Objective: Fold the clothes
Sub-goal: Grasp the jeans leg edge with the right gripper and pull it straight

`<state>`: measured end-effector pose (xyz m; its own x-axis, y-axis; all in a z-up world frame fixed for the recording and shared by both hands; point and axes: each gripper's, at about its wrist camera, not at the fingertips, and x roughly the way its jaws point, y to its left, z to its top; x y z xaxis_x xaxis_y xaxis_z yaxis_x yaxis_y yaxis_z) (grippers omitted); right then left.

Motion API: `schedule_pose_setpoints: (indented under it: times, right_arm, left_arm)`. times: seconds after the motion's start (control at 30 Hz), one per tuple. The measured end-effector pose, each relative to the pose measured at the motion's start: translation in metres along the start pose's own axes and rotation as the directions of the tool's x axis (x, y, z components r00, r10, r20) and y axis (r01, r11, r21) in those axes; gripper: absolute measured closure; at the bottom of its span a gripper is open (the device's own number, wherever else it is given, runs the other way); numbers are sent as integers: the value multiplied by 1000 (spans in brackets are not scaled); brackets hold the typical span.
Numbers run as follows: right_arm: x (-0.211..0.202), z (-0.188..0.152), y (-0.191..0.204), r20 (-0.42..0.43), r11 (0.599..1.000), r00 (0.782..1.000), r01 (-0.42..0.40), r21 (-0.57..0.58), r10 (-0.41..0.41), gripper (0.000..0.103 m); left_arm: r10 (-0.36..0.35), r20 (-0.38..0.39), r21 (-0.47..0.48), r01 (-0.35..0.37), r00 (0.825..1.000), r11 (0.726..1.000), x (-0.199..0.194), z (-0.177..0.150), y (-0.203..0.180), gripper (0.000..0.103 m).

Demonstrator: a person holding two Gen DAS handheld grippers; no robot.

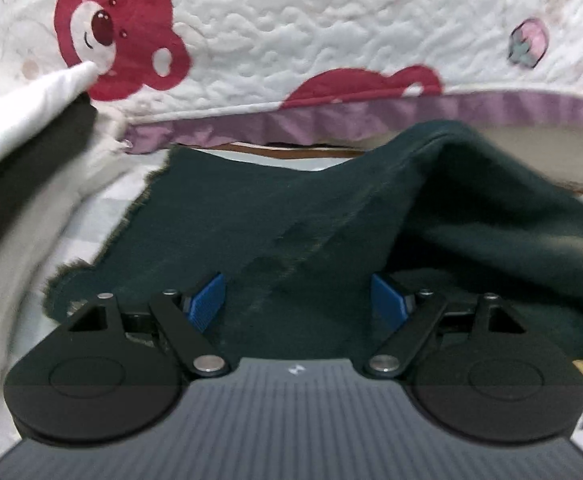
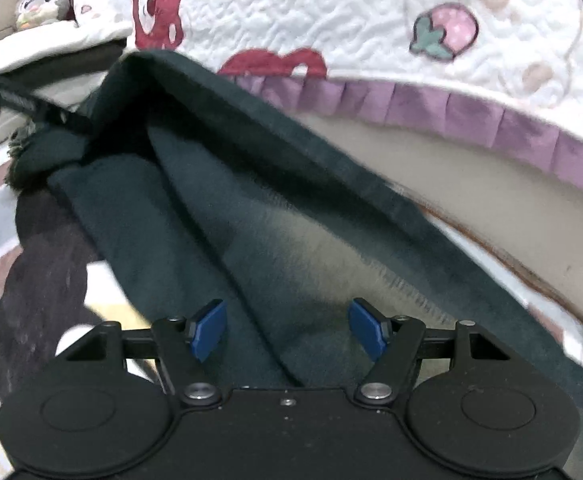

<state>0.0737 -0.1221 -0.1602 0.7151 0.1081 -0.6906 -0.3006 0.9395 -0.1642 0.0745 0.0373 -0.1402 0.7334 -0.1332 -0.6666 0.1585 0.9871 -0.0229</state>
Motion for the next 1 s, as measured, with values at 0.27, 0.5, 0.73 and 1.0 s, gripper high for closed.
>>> schedule_pose_setpoints:
  times: [0.27, 0.5, 0.73, 1.0]
  right_arm:
    - [25, 9, 18, -69, 940, 998, -21, -342, -3, 94]
    - [30, 5, 14, -57, 934, 997, -68, -350, 51, 48]
    - [45, 7, -23, -19, 989, 997, -81, -126, 79, 57]
    - [-45, 22, -56, 210, 984, 962, -177, -2, 173, 97]
  left_arm:
    - [-6, -4, 39, 6, 1000, 999, 15, 3, -5, 19]
    - [-9, -30, 105, 12, 999, 994, 18, -2, -20, 13]
    - [16, -45, 96, -11, 999, 995, 25, 24, -9, 97]
    - [43, 145, 213, -74, 988, 974, -56, 124, -7, 82]
